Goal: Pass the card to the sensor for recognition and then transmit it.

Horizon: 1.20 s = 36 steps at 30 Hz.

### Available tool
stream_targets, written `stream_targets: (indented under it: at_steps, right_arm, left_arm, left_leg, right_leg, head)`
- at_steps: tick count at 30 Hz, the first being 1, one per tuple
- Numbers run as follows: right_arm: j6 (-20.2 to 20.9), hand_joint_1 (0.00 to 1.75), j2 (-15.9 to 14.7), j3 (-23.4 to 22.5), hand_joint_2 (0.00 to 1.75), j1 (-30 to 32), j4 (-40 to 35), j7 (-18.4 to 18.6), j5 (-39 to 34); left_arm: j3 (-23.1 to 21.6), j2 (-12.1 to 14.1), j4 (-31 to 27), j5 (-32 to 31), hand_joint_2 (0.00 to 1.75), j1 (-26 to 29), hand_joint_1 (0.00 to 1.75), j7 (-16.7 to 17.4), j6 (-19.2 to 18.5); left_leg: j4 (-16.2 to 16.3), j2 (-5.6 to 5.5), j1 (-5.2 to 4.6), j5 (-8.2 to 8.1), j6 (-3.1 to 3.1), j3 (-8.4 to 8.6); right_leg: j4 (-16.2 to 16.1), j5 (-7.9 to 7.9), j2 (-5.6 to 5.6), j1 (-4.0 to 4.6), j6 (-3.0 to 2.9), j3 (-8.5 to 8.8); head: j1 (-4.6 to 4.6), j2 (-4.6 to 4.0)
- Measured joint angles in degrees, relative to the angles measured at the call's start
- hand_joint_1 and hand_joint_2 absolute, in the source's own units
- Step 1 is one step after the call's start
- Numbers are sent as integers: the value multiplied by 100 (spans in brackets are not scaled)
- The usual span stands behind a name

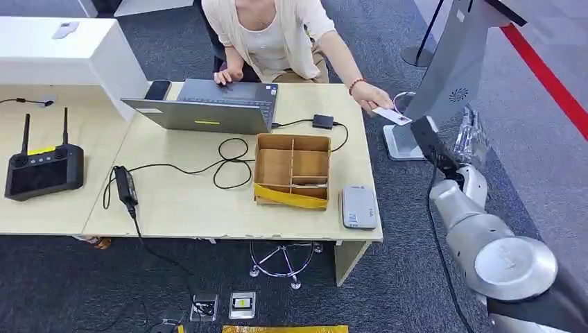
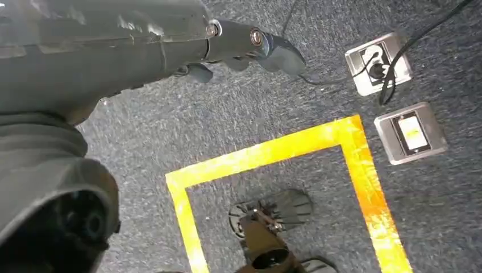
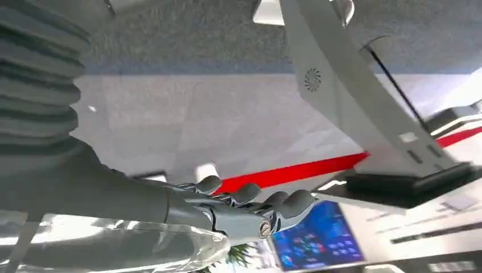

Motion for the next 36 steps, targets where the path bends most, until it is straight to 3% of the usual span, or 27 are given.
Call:
stream_targets:
  at_steps: [7, 14, 16, 17, 19, 20, 21, 22, 24, 25, 26, 30, 36]
  right_arm:
    - [2, 0, 105, 1182, 175, 33, 0, 24, -2]
    - [40, 0, 175, 1759, 175, 60, -4, 2, -64]
    - [487, 0, 81, 1993, 175, 356, -180, 469, -697]
    - [1056, 0, -42, 2177, 175, 640, -377, 1084, -1255]
    - [2636, 0, -692, 2872, 175, 1355, -1235, 2914, -3059]
    - [3020, 0, -1064, 3227, 175, 1682, -1762, 3633, -3681]
    - [3132, 0, -1359, 3555, 175, 1901, -2392, 4115, -4076]
    - [3134, 0, -1601, 3891, 175, 2060, -3302, 4356, -4304]
    - [3104, 0, -1696, 4462, 175, 2132, -4912, 4356, -4396]
    - [3101, 0, -1698, 4741, 175, 2218, -5300, 4349, -4413]
    - [3101, 0, -1762, 4999, 175, 2322, -5680, 4321, -4413]
    - [3099, 0, -2062, 5737, 175, 2804, -6766, 4363, -4461]
    - [2968, 0, -2316, 6581, 175, 2955, -7992, 4422, -4520]
  left_arm:
    - [48, 0, 15, -304, 0, -8, 0, 57, -109]
    - [92, -2, 22, -424, 0, -23, 0, 76, -188]
    - [105, -2, 22, -536, 0, -48, 0, 96, -216]
    - [122, -2, 22, -590, 0, -48, 0, 105, -232]
    - [177, 0, 22, -782, 0, -24, 0, 137, -275]
    - [208, 11, 22, -866, 0, 19, 0, 168, -293]
    - [236, 24, 28, -957, 0, 61, 0, 192, -299]
    - [256, 46, 37, -1021, 0, 87, 0, 223, -306]
    - [282, 83, 59, -1086, 0, 75, 0, 240, -310]
    - [293, 83, 59, -1108, 0, 15, 0, 240, -313]
    - [319, 64, 55, -1115, 0, -50, 0, 240, -317]
    - [411, -9, 24, -1167, 0, -113, 0, 240, -352]
    - [520, -11, 17, -1457, 0, -94, 0, 299, -433]
  left_leg:
    - [0, 0, 0, 0, 0, -1]
    - [2, 1, 0, -1, -1, 5]
    - [9, -5, 4, -3, -2, 37]
    - [8, -25, 5, -6, 3, 47]
    - [16, -61, -12, -11, 25, 32]
    - [14, -70, -38, -6, 35, -6]
    - [8, -48, -63, -3, 39, -48]
    - [6, 40, -84, -4, 39, -80]
    - [2, 262, -76, -57, 20, -34]
    - [3, 285, -63, -68, 24, 0]
    - [3, 281, -47, -67, 24, 26]
    - [5, 82, -44, -7, 29, -20]
    - [6, 12, -28, 12, 19, -38]
  right_leg:
    - [-1, 0, -1, 0, 0, -1]
    - [-5, -1, 0, 0, -1, -11]
    - [-18, -3, -8, 7, -1, 2]
    - [-28, -6, -28, 8, -1, 30]
    - [-32, -14, -61, -9, 12, 48]
    - [-18, -9, -72, -39, 21, 26]
    - [9, 2, -41, -64, 34, -20]
    - [29, 15, 42, -87, 45, -79]
    - [28, 42, 262, -84, 35, -107]
    - [22, 41, 284, -71, 35, -85]
    - [14, 37, 276, -55, 35, -59]
    - [18, 23, 73, -46, 30, -47]
    - [20, 19, 8, -31, 22, -48]
  head:
    - [0, 0]
    - [0, 0]
    - [-4, 0]
    - [0, 0]
    - [7, 0]
    - [9, 0]
    - [20, 0]
    - [22, 0]
    - [6, 0]
    - [-9, 0]
    - [-7, 0]
    - [0, 0]
    - [7, 0]
